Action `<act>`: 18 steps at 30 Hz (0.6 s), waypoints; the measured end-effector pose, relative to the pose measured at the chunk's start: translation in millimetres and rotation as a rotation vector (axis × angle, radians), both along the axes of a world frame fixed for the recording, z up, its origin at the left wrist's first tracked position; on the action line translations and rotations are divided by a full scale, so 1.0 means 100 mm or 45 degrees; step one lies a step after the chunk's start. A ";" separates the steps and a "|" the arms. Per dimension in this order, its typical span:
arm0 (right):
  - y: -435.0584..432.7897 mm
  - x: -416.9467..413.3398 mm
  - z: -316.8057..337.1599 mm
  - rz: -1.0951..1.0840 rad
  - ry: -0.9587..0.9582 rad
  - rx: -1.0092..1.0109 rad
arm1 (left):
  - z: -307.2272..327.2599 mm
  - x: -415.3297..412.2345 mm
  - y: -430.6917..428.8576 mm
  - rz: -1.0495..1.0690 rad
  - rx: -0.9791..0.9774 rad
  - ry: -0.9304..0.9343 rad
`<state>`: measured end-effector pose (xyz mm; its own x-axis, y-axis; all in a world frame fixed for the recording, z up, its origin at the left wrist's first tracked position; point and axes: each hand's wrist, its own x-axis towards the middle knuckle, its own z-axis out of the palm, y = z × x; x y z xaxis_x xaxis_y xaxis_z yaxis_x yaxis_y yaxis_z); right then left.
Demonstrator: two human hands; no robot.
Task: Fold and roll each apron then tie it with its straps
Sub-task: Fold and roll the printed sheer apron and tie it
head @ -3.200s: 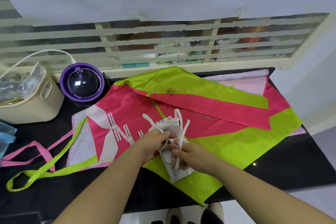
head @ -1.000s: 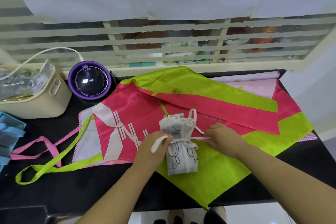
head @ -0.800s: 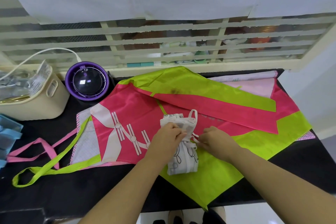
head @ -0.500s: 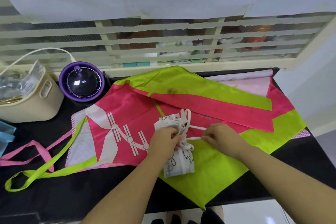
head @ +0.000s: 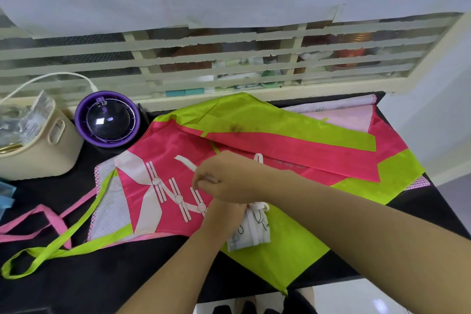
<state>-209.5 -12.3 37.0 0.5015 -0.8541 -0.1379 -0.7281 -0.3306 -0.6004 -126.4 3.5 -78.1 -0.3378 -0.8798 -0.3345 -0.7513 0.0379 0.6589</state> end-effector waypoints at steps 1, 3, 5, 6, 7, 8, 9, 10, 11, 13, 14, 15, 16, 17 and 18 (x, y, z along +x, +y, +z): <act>-0.04 0.06 0.00 0.044 0.020 0.016 | 0.02 0.01 0.03 -0.069 -0.019 -0.012; -0.10 0.14 0.00 0.097 0.044 0.106 | 0.07 -0.01 0.05 -0.063 -0.023 0.000; -0.18 0.11 0.02 0.062 0.024 0.195 | 0.06 -0.03 -0.02 -0.022 0.078 0.027; -0.21 0.04 0.02 -0.005 0.000 0.206 | 0.08 -0.03 -0.05 -0.012 0.112 0.041; -0.25 -0.06 0.00 -0.102 -0.027 0.197 | 0.09 -0.03 -0.08 -0.022 0.155 0.060; -0.27 -0.18 -0.03 -0.217 -0.059 0.182 | 0.08 -0.02 -0.10 -0.029 0.180 0.082; -0.26 -0.30 -0.08 -0.325 -0.085 0.166 | 0.08 -0.01 -0.12 -0.031 0.194 0.098; -0.23 -0.42 -0.14 -0.407 -0.093 0.163 | 0.09 0.00 -0.12 -0.036 0.206 0.113; -0.16 -0.52 -0.20 -0.446 -0.083 0.163 | 0.09 0.00 -0.12 -0.043 0.212 0.130; 0.00 -0.65 -0.33 -0.385 0.027 0.185 | 0.08 -0.01 -0.11 -0.040 0.211 0.159; 0.07 -0.68 -0.40 -0.329 0.106 0.200 | 0.07 0.00 -0.12 -0.020 0.216 0.171; 0.14 -0.70 -0.48 -0.292 0.172 0.214 | 0.06 0.00 -0.12 -0.003 0.220 0.182; 0.18 -0.71 -0.55 -0.276 0.211 0.222 | 0.04 0.01 -0.12 -0.001 0.213 0.190; 0.21 -0.72 -0.62 -0.267 0.230 0.213 | 0.03 0.01 -0.12 -0.007 0.198 0.190; 0.21 -0.71 -0.67 -0.260 0.243 0.187 | 0.03 0.02 -0.11 -0.019 0.173 0.181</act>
